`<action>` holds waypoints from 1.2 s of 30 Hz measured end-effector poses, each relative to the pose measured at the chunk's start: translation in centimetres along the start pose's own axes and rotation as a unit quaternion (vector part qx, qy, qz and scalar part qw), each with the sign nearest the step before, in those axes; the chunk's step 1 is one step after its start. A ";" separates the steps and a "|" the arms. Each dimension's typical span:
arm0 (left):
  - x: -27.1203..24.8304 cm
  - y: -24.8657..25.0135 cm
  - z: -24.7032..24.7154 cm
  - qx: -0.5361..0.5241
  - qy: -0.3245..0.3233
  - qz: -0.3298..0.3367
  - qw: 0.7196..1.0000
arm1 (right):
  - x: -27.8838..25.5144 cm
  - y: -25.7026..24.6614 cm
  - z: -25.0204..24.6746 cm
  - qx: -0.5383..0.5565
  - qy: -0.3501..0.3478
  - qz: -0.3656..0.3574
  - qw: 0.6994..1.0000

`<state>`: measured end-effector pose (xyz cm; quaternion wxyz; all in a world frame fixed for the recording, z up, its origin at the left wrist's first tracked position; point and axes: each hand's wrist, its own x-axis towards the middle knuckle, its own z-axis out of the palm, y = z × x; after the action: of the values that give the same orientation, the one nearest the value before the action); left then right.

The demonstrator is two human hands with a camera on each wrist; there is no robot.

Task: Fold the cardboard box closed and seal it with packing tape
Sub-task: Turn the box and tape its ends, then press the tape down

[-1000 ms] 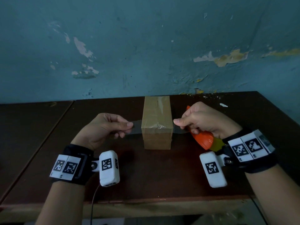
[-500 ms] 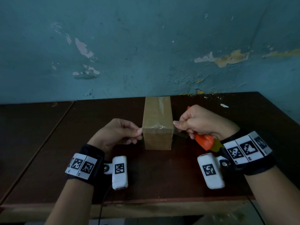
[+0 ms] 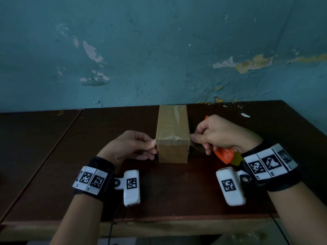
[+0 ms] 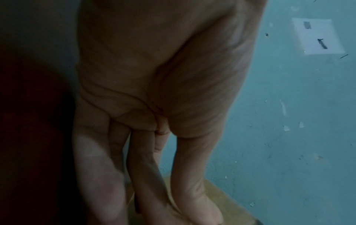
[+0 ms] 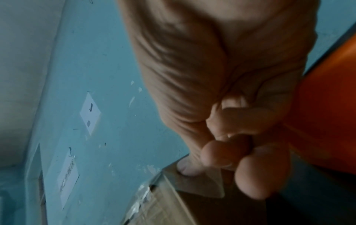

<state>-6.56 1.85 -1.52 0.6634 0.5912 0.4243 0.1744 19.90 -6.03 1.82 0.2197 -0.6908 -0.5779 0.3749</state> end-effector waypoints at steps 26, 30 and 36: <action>0.2 0.1 -0.3 0.100 0.090 0.045 0.990 | -0.3 -0.4 0.5 -0.116 0.088 -0.055 0.988; 0.1 0.3 -0.5 0.082 0.136 0.077 0.984 | -0.4 -0.4 0.3 -0.106 0.132 -0.073 0.983; -0.1 0.7 -0.2 0.075 0.270 0.199 0.939 | 0.0 -0.1 0.5 -0.096 0.191 -0.106 0.971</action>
<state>-6.57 2.01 -0.84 0.4291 0.6422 0.4735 0.4235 19.39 -6.11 1.60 0.2971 -0.7024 -0.6282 0.1541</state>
